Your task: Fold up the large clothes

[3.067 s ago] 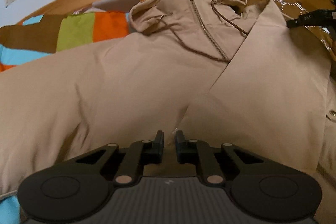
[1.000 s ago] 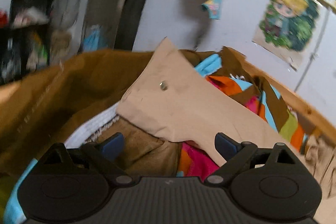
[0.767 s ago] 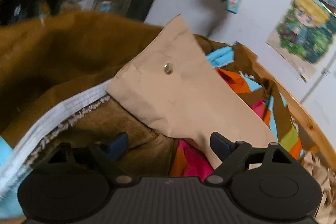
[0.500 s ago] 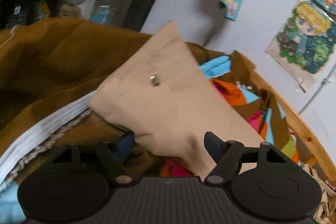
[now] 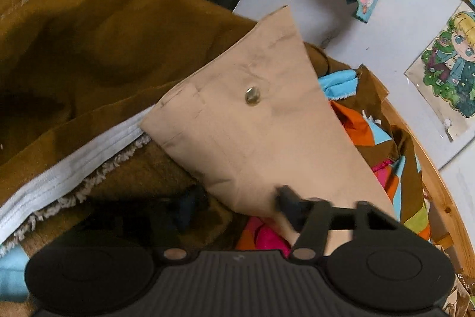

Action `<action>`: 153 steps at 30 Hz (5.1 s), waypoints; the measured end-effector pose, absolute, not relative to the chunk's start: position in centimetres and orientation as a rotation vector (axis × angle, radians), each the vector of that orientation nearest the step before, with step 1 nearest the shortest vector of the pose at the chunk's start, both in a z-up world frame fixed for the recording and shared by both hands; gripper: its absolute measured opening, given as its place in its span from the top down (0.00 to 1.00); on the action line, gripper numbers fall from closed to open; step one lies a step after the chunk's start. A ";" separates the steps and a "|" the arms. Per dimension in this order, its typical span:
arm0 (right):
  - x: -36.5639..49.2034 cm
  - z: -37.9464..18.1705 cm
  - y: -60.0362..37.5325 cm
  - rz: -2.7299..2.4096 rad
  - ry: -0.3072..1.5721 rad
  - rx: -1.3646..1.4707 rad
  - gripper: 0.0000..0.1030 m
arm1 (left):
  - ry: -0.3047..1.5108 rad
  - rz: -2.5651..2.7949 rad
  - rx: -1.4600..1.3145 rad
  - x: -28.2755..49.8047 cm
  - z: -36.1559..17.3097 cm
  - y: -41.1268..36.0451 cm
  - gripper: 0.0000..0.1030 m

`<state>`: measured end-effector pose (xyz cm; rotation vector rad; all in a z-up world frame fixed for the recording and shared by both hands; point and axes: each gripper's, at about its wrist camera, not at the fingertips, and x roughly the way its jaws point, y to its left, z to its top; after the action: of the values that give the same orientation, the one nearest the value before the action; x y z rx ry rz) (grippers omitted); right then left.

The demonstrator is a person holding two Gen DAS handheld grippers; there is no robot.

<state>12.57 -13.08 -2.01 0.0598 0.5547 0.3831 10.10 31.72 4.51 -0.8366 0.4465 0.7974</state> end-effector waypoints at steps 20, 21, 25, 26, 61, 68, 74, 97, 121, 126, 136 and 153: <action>12.0 -1.1 -13.1 0.405 0.524 0.061 0.01 | 0.397 0.704 -0.525 12.1 12.9 25.6 0.89; 12.0 -1.0 -13.2 0.405 0.519 0.062 0.01 | 0.407 0.707 -0.530 12.0 13.2 25.5 0.89; 11.8 -0.4 -13.7 0.401 0.492 0.074 0.01 | 0.457 0.704 -0.470 11.7 14.6 23.7 0.89; 11.8 -0.3 -13.8 0.399 0.490 0.079 0.01 | 0.470 0.702 -0.448 11.7 15.0 23.2 0.89; 12.0 0.9 -17.2 0.316 0.417 0.130 0.01 | 0.312 0.139 0.108 19.8 26.0 1.1 0.89; 13.3 0.2 -21.8 0.137 0.396 0.174 0.01 | 0.380 -0.231 0.211 24.1 20.7 -7.8 0.90; 14.3 -0.9 -25.5 -0.005 0.384 0.184 0.01 | 0.581 -0.411 0.150 28.7 10.2 -12.3 0.90; 16.9 -5.2 -25.1 0.066 0.527 0.235 0.09 | 0.837 0.046 -0.020 27.4 0.9 8.6 0.44; 26.3 -7.2 -19.5 0.275 0.802 0.111 0.70 | 0.802 -0.014 -0.604 29.8 -3.8 19.0 0.97; 25.5 -6.2 -18.7 0.282 0.756 0.043 0.97 | 0.757 -0.039 -0.600 29.3 -3.1 19.6 0.97; 24.9 -0.5 -20.2 0.074 0.447 -0.102 0.98 | 0.832 -0.027 -0.586 29.2 -4.2 19.4 0.71; 22.4 -5.8 -21.0 0.000 0.549 -0.046 0.62 | 0.724 -0.066 -0.277 28.9 -1.9 15.2 0.70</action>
<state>22.44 -21.00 -5.77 -0.0463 0.5489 0.0003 28.88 15.25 -1.86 -0.2767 0.7239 -0.0661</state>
